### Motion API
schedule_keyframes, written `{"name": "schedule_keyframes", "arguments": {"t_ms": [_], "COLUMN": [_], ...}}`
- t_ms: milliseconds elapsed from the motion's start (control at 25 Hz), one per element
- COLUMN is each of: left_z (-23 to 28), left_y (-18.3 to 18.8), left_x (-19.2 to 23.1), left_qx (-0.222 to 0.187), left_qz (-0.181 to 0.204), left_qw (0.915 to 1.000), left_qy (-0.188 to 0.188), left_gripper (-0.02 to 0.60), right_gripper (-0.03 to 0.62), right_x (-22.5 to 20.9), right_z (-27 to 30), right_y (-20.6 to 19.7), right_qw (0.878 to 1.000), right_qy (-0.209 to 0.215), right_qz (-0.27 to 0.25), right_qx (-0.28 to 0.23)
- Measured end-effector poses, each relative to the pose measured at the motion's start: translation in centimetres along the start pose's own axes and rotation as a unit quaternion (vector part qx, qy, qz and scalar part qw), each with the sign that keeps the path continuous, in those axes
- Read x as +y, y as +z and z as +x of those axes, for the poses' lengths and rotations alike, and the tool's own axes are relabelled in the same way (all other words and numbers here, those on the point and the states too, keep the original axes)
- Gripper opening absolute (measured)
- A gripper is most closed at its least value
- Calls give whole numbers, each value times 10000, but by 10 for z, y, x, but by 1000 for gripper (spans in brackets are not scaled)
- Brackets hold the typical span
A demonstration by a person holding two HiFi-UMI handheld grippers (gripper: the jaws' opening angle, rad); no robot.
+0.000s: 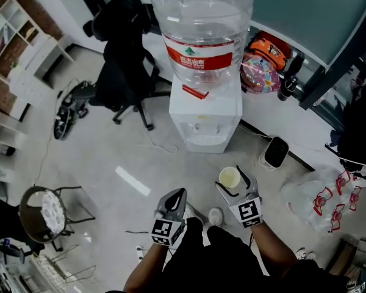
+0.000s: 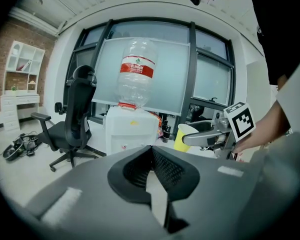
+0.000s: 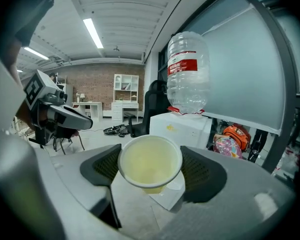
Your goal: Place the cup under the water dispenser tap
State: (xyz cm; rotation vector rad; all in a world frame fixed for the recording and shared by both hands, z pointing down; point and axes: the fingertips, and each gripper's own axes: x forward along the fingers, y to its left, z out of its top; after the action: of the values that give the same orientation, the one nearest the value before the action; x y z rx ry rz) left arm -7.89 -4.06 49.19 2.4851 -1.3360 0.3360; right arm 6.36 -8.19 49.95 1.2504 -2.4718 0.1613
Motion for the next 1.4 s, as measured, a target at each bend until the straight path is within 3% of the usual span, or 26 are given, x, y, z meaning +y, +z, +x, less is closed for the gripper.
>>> {"name": "schedule_keyframes", "arguments": {"t_ms": [440, 720, 1400], "left_z": [32, 60, 155], "left_y": [-15, -43, -129], "left_x": [63, 83, 102], "left_qx": [84, 259, 611], "left_qz": [22, 104, -56], "left_qw": [9993, 9980, 9979], "left_qy": [-353, -568, -204], "left_gripper": [10, 9, 11], "right_gripper": [367, 367, 367], "right_x": [1, -12, -76], "right_z": [61, 96, 220], "right_y": [-22, -48, -183], "right_qw": [9984, 9973, 9938], "right_qy": [-343, -463, -246], "right_qz": [84, 5, -10], "right_qx": [443, 568, 1088]}}
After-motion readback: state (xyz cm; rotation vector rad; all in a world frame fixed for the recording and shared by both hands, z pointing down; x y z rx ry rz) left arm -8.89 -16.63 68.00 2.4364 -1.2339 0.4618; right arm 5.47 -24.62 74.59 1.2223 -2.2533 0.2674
